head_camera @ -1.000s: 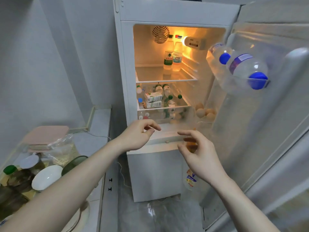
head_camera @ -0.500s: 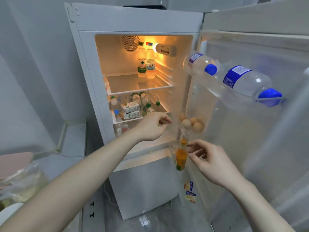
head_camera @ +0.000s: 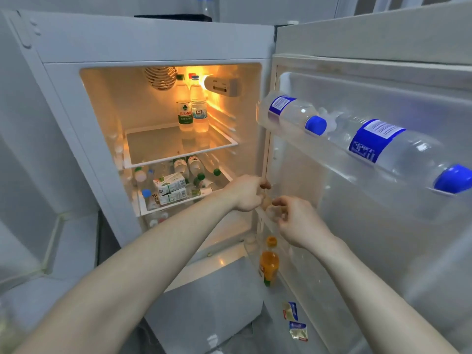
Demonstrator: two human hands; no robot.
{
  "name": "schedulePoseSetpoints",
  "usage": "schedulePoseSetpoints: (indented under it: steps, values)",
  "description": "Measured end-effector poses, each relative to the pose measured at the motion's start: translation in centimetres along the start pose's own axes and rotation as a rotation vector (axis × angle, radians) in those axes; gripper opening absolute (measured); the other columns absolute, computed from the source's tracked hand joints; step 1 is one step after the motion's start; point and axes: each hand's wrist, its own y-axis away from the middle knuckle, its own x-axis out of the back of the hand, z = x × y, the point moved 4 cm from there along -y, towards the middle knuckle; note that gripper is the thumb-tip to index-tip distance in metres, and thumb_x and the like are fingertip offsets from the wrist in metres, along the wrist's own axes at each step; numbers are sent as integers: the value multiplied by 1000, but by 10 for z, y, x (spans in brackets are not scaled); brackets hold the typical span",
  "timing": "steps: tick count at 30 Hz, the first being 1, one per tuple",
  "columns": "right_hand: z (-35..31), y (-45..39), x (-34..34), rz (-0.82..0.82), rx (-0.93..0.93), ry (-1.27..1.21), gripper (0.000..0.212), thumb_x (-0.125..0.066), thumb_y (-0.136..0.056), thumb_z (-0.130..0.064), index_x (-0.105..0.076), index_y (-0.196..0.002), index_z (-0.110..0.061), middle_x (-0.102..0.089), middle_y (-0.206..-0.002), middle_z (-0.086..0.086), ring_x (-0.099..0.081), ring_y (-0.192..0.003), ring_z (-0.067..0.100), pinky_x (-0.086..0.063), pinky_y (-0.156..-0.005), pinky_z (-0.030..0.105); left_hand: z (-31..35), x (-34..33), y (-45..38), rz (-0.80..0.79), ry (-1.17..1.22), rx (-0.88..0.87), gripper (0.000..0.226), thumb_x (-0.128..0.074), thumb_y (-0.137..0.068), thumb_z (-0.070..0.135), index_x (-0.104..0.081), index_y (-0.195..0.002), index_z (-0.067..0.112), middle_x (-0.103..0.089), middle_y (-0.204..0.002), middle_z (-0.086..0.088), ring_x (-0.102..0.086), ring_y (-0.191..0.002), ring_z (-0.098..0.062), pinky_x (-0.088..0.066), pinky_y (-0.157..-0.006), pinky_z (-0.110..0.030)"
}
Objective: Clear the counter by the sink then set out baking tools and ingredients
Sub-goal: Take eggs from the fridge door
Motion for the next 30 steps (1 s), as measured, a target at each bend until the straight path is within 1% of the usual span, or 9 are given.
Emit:
schedulePoseSetpoints:
  steps: [3, 6, 10, 13, 17, 20, 23, 27, 30]
  values:
    - [12, -12, -4, -43, -47, 59, 49, -65, -87, -22, -60, -136, -24, -66, -127, 5, -65, -113, 28, -56, -96, 46, -1, -7, -18, -115, -52, -2, 43, -55, -92, 27, -62, -135, 24, -65, -134, -1, -60, -122, -25, -48, -104, -37]
    - [16, -20, -7, -58, -56, 106, 48, -65, -87, -28, -60, -135, -28, -70, -122, 3, -67, -107, 28, -58, -92, 46, 1, -12, -31, -224, -99, -14, 45, -59, -90, 28, -62, -134, 26, -65, -132, -1, -59, -120, -25, -48, -100, -34]
    - [18, -28, -8, -65, -57, 164, 35, -62, -88, -31, -64, -123, -31, -72, -114, 2, -68, -102, 30, -58, -87, 43, 5, -12, -44, -339, -159, -7, 49, -63, -90, 36, -59, -138, 27, -62, -133, -1, -56, -121, -25, -47, -100, -35]
    - [18, -33, -8, -65, -54, 190, 22, -64, -88, -32, -62, -110, -28, -70, -104, 1, -68, -92, 28, -59, -82, 44, 9, -6, -52, -395, -204, 25, 50, -68, -88, 45, -61, -135, 29, -63, -125, 3, -56, -113, -22, -47, -95, -33]
    - [18, -36, -9, -64, -35, 216, 21, -67, -88, -33, -54, -104, -26, -62, -99, -1, -63, -86, 24, -59, -78, 44, 14, -4, -56, -507, -251, 66, 51, -69, -89, 48, -63, -132, 21, -63, -122, 2, -56, -104, -21, -45, -86, -31]
    - [18, -36, -10, -79, -26, 239, 24, -65, -89, -33, -59, -111, -27, -62, -104, -1, -63, -89, 25, -58, -78, 43, 17, -7, -55, -535, -276, 76, 50, -66, -91, 49, -63, -130, 18, -63, -121, -1, -56, -103, -22, -44, -85, -32]
    - [17, -36, -10, -102, -31, 255, 19, -64, -90, -33, -63, -108, -28, -63, -102, -1, -64, -90, 25, -58, -79, 43, 20, -9, -52, -538, -307, 77, 46, -60, -94, 49, -61, -128, 18, -62, -117, -2, -56, -101, -24, -44, -84, -34]
    - [15, -36, -9, -89, -43, 260, 18, -64, -91, -32, -60, -107, -26, -64, -102, -1, -64, -90, 25, -59, -78, 44, 18, -9, -50, -531, -326, 79, 39, -49, -97, 47, -62, -122, 19, -63, -115, -5, -57, -102, -26, -45, -85, -37]
    - [14, -33, -9, -87, -49, 278, 19, -63, -92, -33, -55, -107, -25, -65, -103, 1, -64, -88, 26, -59, -77, 46, 16, -8, -47, -515, -275, 69, 36, -46, -98, 43, -63, -115, 16, -63, -112, -7, -57, -101, -27, -42, -81, -37]
